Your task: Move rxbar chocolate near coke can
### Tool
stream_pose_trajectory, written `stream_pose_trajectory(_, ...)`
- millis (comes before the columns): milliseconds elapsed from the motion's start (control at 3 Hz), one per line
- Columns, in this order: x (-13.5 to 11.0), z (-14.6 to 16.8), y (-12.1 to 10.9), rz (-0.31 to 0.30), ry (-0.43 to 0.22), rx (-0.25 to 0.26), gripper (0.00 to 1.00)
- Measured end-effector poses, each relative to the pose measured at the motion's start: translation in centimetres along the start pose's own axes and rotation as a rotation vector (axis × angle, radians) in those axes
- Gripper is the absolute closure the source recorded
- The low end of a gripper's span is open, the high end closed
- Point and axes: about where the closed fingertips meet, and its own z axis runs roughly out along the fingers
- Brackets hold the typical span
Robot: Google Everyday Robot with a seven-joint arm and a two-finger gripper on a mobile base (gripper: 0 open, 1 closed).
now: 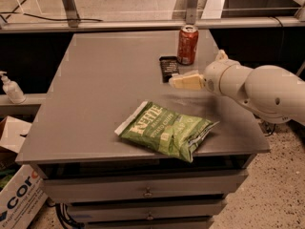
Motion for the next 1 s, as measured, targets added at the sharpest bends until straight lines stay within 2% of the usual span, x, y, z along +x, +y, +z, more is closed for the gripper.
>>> stream_pose_trajectory(333, -1.74, -1.81, -1.95, -0.025, -0.048, 0.009, 0.00)
stream_pose_trajectory(1000, -1.04, -1.44, -1.80, -0.048, -0.029, 0.008, 0.00)
